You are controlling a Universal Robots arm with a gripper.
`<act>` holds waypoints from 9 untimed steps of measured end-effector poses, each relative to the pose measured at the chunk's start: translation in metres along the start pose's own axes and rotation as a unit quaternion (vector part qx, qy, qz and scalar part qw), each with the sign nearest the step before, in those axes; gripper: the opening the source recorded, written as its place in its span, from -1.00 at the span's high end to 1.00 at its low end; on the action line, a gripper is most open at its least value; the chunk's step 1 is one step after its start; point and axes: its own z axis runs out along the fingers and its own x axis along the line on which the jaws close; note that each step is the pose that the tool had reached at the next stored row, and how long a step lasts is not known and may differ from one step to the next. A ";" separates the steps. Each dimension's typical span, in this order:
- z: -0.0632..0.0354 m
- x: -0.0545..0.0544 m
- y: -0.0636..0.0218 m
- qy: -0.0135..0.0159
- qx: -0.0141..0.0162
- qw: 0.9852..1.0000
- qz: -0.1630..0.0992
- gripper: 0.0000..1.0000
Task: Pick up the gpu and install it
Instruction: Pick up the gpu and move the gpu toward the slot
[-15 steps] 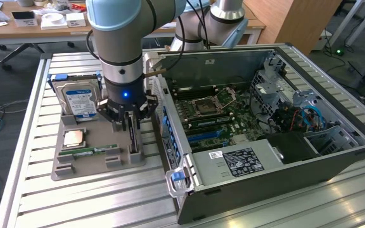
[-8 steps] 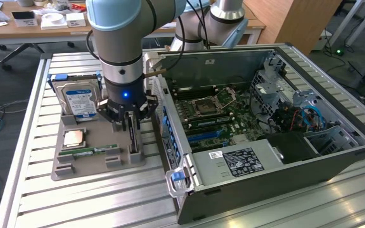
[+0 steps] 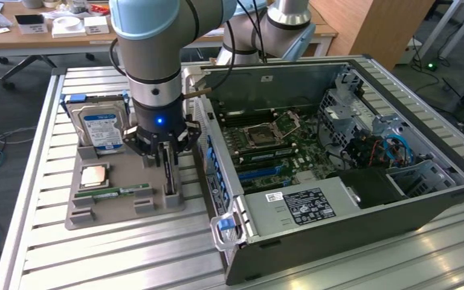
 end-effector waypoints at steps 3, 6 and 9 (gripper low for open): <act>0.0000 0.000 0.0000 0.000 0.000 1.000 0.000 0.17; 0.0000 0.000 0.0000 0.000 0.000 1.000 0.000 0.17; 0.0000 0.000 0.0000 0.000 0.000 1.000 0.000 0.21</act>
